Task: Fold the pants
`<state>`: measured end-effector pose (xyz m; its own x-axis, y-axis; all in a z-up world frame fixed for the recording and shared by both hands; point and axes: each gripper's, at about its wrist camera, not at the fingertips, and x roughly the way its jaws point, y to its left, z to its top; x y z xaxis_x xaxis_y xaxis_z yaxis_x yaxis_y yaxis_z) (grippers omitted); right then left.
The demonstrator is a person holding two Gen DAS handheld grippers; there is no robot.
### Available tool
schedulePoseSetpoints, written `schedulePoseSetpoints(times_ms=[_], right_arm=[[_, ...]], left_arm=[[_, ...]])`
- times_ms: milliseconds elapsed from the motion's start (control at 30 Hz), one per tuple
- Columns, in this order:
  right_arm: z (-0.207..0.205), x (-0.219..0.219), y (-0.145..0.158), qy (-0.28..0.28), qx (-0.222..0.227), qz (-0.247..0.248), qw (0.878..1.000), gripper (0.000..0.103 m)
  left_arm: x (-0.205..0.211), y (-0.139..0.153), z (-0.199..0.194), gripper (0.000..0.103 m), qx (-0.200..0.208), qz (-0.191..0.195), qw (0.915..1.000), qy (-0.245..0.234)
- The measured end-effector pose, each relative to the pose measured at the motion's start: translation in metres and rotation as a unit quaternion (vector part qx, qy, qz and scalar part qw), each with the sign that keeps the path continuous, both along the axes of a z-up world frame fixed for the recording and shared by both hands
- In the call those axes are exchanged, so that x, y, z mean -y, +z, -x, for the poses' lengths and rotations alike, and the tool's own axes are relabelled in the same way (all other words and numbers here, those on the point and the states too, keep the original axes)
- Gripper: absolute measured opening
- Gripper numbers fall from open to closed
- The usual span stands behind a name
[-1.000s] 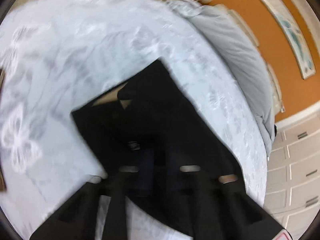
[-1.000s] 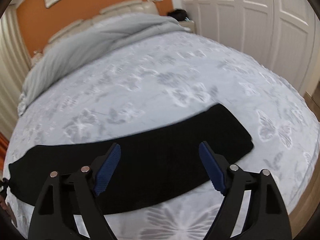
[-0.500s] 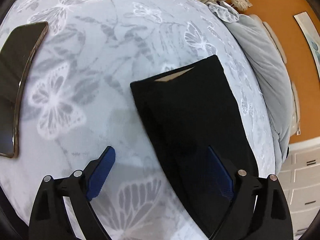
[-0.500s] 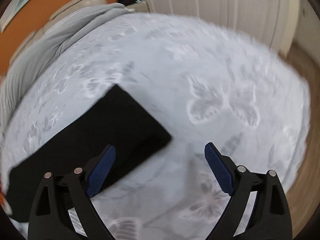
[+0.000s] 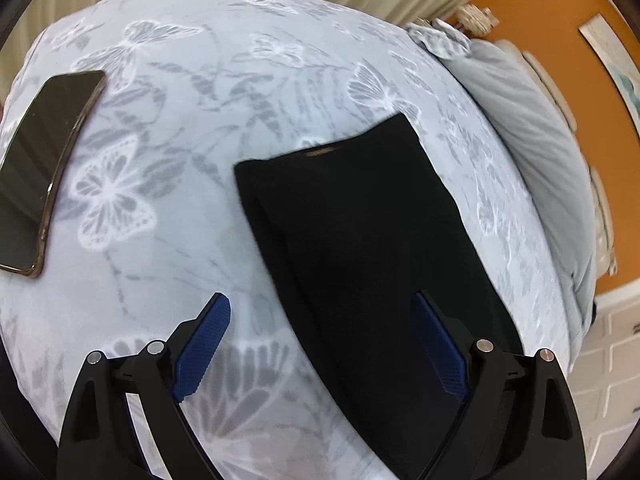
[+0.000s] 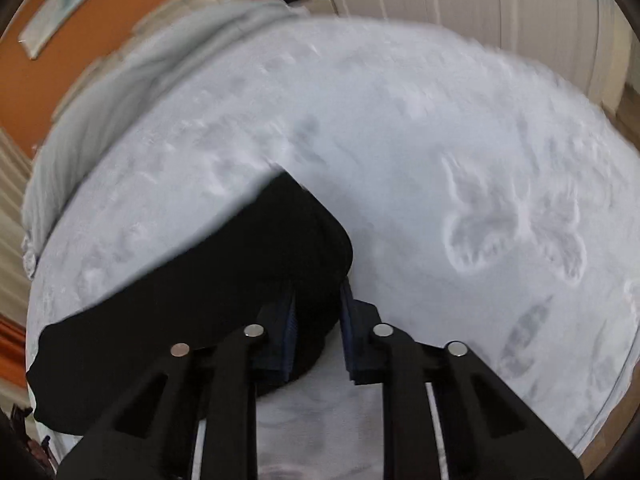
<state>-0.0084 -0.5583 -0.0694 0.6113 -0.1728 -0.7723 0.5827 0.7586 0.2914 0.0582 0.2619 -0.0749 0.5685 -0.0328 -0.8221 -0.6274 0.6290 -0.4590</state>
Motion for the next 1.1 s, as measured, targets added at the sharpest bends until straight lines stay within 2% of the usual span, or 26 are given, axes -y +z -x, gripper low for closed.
schedulePoseSetpoints(times_ms=[67,100,133,200,233,267,300,333,367,400,500,567,600,633,700,767,867,967,1100], right_arm=[[0.007,-0.008,0.027,0.001,0.031,0.031,0.999,0.018],[0.007,-0.007,0.026,-0.005,0.020,0.044,0.999,0.019],[0.005,-0.005,0.016,-0.012,-0.001,0.050,0.999,0.023],[-0.001,0.006,-0.021,-0.019,-0.062,0.010,0.998,0.024],[-0.001,0.008,-0.032,-0.021,-0.072,-0.004,0.997,0.034],[0.001,0.007,-0.028,-0.028,-0.067,0.010,0.997,0.048],[0.002,0.007,-0.023,-0.030,-0.065,0.017,0.997,0.055],[0.005,0.005,-0.016,-0.031,-0.050,0.019,0.998,0.070],[0.009,0.003,-0.010,-0.031,-0.025,0.014,0.999,0.081],[0.012,0.003,-0.010,-0.030,-0.015,0.008,0.999,0.081],[0.005,0.005,-0.025,-0.025,-0.025,-0.029,0.999,0.081],[0.001,0.008,-0.040,-0.030,-0.037,-0.060,0.997,0.062],[0.001,0.006,-0.041,-0.035,-0.036,-0.059,0.997,0.054],[0.001,0.003,-0.037,-0.030,-0.029,-0.060,0.997,0.018],[0.000,-0.008,-0.019,-0.016,0.016,-0.088,0.996,0.016],[-0.007,-0.031,0.010,0.007,0.052,-0.068,0.996,0.015],[-0.023,-0.086,0.056,0.071,0.115,-0.055,0.989,0.015],[-0.048,-0.166,0.093,0.158,0.156,-0.038,0.974,0.016],[-0.082,-0.266,0.112,0.267,0.167,-0.016,0.949,0.016]], left_arm=[[0.004,0.002,-0.005,0.089,-0.003,-0.012,0.9999,-0.008],[0.006,0.004,-0.008,0.089,-0.005,-0.023,0.9997,-0.013],[0.008,0.004,-0.010,0.089,-0.008,-0.031,0.9993,-0.018],[0.010,0.001,-0.013,0.089,-0.013,-0.032,0.9991,-0.025],[0.010,-0.001,-0.014,0.089,-0.016,-0.029,0.9991,-0.027],[0.009,-0.002,-0.014,0.089,-0.016,-0.026,0.9992,-0.026],[0.008,-0.002,-0.013,0.089,-0.016,-0.021,0.9994,-0.024],[0.005,-0.003,-0.012,0.089,-0.015,-0.015,0.9996,-0.019],[0.003,-0.002,-0.010,0.089,-0.014,-0.012,0.9997,-0.016],[0.000,-0.002,-0.008,0.089,-0.011,-0.010,0.9998,-0.011],[-0.003,-0.001,-0.005,0.089,-0.008,-0.005,0.9999,-0.007],[-0.003,-0.001,-0.004,0.089,-0.006,0.003,0.9999,-0.010],[-0.002,-0.001,-0.005,0.089,-0.005,0.005,0.9999,-0.014],[-0.001,-0.001,-0.005,0.089,-0.005,0.006,0.9997,-0.021],[0.002,-0.001,-0.007,0.089,-0.006,0.008,0.9994,-0.034],[0.005,0.000,-0.009,0.089,-0.006,0.009,0.9988,-0.048],[0.007,0.001,-0.009,0.089,-0.005,0.010,0.9982,-0.058],[0.009,0.004,-0.009,0.089,-0.004,0.003,0.9980,-0.064],[0.008,0.006,-0.009,0.089,-0.003,0.002,0.9975,-0.070]])
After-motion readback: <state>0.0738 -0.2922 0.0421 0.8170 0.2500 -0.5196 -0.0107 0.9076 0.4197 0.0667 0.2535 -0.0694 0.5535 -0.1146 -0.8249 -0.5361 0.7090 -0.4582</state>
